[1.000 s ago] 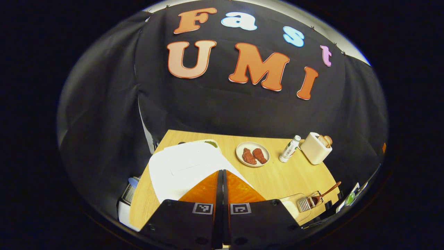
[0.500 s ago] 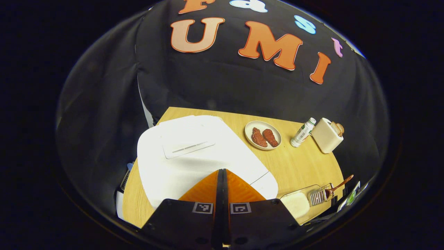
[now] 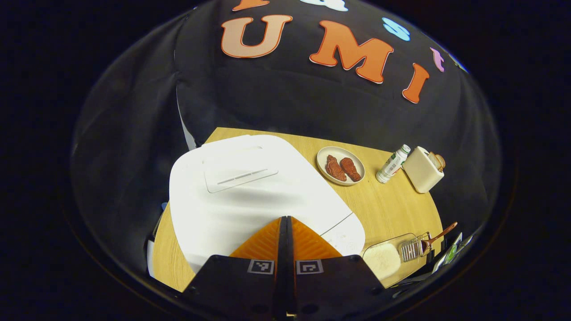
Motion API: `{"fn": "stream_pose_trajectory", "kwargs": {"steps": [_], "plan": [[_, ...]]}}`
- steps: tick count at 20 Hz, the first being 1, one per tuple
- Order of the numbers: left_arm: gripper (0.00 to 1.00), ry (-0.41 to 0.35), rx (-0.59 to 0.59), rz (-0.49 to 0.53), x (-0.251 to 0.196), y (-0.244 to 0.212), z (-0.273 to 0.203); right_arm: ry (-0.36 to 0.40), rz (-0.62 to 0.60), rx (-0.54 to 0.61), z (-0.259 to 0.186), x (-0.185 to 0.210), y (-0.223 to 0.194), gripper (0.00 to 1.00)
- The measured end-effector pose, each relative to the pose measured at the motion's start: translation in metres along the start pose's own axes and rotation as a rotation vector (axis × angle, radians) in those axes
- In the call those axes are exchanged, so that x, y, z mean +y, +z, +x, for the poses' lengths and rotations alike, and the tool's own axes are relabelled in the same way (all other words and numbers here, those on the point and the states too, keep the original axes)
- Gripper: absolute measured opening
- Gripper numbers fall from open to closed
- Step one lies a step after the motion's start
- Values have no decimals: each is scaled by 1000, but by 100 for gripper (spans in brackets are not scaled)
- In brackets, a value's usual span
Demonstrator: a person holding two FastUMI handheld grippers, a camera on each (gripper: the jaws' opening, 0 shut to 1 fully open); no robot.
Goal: Close the left gripper, press the button to open the rice cooker; take a wooden spoon from the chopstick holder with the right hand, scoop a spoonful of rice and pour it into the rice cooker, then put the wooden spoon back into the chopstick holder.
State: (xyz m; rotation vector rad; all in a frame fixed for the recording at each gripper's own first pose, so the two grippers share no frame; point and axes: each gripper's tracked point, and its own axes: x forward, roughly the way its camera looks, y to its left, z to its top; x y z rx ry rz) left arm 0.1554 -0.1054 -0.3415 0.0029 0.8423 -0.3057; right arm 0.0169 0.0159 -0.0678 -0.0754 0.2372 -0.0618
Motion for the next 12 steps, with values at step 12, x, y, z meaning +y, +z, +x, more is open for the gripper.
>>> {"fn": "stream_pose_trajectory", "kwargs": {"steps": [12], "plan": [[4, 38, -139, 75, 0, 53, -35, 16, 28, -8, -7, 0, 1, 96]]}}
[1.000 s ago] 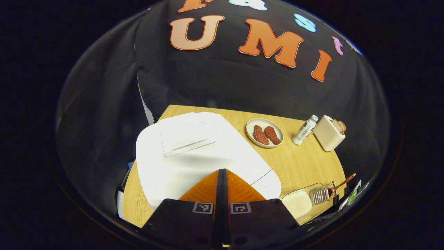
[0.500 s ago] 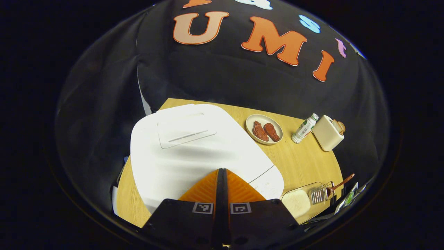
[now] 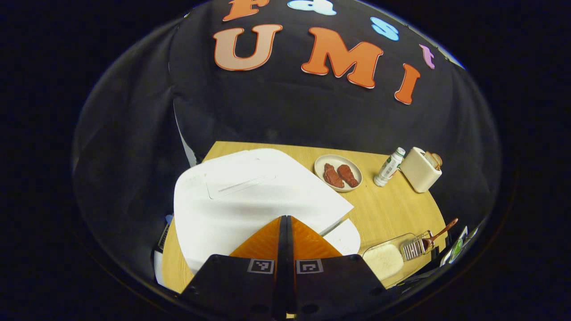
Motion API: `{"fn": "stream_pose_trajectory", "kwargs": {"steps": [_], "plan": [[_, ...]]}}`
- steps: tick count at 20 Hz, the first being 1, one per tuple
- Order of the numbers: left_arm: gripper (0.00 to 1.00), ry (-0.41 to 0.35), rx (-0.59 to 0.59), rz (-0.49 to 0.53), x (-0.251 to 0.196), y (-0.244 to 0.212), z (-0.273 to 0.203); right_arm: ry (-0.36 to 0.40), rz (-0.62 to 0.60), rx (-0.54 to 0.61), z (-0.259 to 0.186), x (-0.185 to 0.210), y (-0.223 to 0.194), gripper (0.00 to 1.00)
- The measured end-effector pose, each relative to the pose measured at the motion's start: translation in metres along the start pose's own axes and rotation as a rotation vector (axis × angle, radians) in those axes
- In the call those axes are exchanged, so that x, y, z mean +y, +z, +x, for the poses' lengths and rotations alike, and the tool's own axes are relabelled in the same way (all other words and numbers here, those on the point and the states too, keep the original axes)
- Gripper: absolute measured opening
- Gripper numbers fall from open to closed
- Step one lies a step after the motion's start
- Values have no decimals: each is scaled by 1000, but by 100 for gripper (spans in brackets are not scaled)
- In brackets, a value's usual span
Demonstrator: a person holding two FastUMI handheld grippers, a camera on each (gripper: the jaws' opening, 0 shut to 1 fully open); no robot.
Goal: Close the left gripper, press the button to open the rice cooker; take a wooden spoon from the chopstick holder with the right hand, scoop a spoonful of rice and pour it into the rice cooker, then put the wooden spoon back into the chopstick holder.
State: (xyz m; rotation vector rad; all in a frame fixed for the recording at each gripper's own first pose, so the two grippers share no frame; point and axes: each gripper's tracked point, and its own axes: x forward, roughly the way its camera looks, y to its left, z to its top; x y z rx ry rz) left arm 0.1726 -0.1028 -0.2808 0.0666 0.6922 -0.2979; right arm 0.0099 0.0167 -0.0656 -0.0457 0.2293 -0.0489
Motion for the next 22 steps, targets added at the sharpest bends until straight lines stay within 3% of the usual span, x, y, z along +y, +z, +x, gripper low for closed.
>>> {"fn": "stream_pose_trajectory", "kwargs": {"steps": [3, 9, 22], "plan": [[4, 86, -179, 36, 13, 58, -42, 5, 0, -12, -3, -1, 2, 96], [4, 93, -453, 7, -6, 129, -141, 12, 8, -34, -7, 0, 9, 96], [9, 169, -592, -43, 3, 156, -208, 53, 76, -59, -3, 7, 6, 96]]}}
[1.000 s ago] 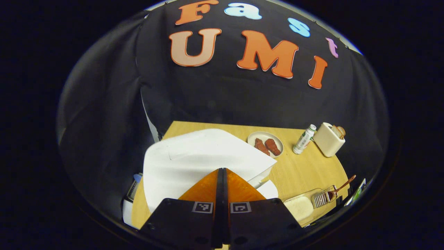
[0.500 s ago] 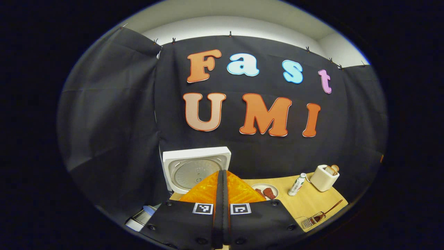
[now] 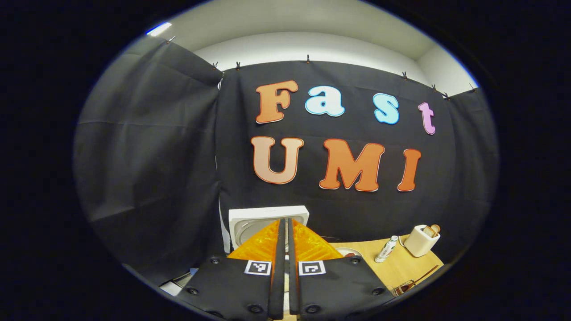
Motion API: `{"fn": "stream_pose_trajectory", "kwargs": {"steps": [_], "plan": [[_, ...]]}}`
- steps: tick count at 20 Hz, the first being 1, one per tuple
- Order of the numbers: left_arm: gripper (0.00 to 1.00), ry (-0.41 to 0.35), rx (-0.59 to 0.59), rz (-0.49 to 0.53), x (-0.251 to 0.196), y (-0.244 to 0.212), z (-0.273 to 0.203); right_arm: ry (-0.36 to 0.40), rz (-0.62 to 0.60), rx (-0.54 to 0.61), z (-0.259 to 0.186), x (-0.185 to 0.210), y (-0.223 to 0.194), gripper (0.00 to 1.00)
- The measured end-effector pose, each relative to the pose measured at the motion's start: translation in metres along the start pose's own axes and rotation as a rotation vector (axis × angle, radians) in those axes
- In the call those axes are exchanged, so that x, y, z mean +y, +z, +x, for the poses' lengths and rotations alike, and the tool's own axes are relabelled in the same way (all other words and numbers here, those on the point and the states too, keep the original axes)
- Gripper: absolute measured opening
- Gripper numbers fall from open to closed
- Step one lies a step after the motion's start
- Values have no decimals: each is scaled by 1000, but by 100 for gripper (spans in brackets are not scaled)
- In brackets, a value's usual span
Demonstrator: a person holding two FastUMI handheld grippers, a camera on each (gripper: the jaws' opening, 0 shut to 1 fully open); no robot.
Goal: Close the left gripper, press the button to open the rice cooker; take a wooden spoon from the chopstick holder with the right hand, scoop a spoonful of rice and pour it into the rice cooker, then put the wooden spoon back into the chopstick holder.
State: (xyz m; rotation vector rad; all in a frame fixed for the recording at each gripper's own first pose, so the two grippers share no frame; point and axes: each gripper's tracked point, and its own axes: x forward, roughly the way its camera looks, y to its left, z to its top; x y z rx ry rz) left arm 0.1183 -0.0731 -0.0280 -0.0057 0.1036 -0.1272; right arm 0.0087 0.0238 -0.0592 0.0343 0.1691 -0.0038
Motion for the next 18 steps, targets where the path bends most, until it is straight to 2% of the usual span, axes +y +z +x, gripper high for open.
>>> {"fn": "stream_pose_trajectory", "kwargs": {"steps": [3, 4, 7, 9, 10, 11, 18], "plan": [[37, 14, -25, 7, 6, 10, -8, 23, 28, -2, 6, 7, -10, 96], [36, 10, -31, 10, 4, 12, -12, 28, 35, -5, 9, 9, -14, 96], [94, -13, -48, 21, -6, 19, -22, 50, 84, 25, 17, 16, -37, 95], [94, 0, -61, 25, -5, 21, -24, 69, 125, 51, 22, 23, -53, 96], [94, 0, -64, 24, -8, 20, -27, 78, 140, 57, 26, 26, -61, 100], [95, 4, -59, 21, -8, 18, -28, 83, 153, 69, 30, 28, -71, 96], [98, 47, -45, 19, 5, 14, -35, 143, 248, 188, 57, 52, -149, 95]]}}
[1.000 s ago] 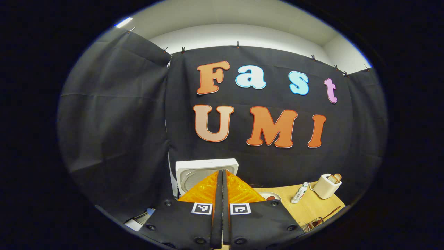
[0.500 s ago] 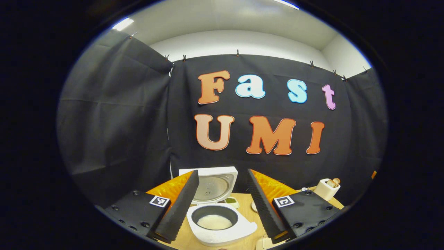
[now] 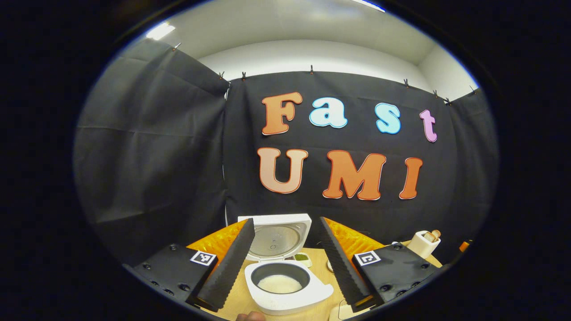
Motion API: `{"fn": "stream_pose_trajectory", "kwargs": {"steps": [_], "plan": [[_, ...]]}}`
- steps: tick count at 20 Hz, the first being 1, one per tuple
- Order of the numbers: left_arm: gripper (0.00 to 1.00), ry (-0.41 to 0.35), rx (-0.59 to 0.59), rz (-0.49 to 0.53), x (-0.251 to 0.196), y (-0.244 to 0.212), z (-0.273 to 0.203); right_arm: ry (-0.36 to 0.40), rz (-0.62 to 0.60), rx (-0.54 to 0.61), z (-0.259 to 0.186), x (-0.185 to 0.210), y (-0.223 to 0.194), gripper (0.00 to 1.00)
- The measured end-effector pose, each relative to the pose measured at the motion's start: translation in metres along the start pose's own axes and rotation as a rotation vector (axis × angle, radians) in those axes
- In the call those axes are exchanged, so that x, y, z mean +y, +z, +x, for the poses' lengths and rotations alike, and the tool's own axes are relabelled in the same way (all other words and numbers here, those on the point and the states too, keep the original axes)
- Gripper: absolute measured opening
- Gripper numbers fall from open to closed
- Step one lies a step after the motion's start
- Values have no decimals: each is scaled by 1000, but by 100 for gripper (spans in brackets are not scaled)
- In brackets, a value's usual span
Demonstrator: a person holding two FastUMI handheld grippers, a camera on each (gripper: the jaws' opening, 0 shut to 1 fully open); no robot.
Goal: Close the left gripper, press the button to open the rice cooker; take a wooden spoon from the chopstick holder with the right hand, scoop a spoonful of rice and pour it into the rice cooker, then put the wooden spoon back into the chopstick holder.
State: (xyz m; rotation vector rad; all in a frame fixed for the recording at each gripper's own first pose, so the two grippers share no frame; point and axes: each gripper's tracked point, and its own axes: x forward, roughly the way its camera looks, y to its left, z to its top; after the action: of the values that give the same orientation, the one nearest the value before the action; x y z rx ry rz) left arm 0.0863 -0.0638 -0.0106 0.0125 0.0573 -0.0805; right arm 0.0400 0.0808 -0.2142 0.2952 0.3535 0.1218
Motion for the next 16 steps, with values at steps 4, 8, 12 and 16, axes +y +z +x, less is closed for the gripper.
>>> {"fn": "stream_pose_trajectory", "kwargs": {"steps": [4, 8, 12, 16], "plan": [[99, 30, -14, 19, 11, 8, -7, -1, 75, 76, 24, -6, -44, 95], [98, 60, -23, 35, 19, 13, -13, 12, 165, 172, 37, -9, -91, 95], [99, 93, -22, 46, 29, 13, -17, 11, 218, 235, 46, -7, -125, 95], [99, 109, -19, 33, 36, 10, -21, 31, 274, 292, 50, -1, -148, 95]]}}
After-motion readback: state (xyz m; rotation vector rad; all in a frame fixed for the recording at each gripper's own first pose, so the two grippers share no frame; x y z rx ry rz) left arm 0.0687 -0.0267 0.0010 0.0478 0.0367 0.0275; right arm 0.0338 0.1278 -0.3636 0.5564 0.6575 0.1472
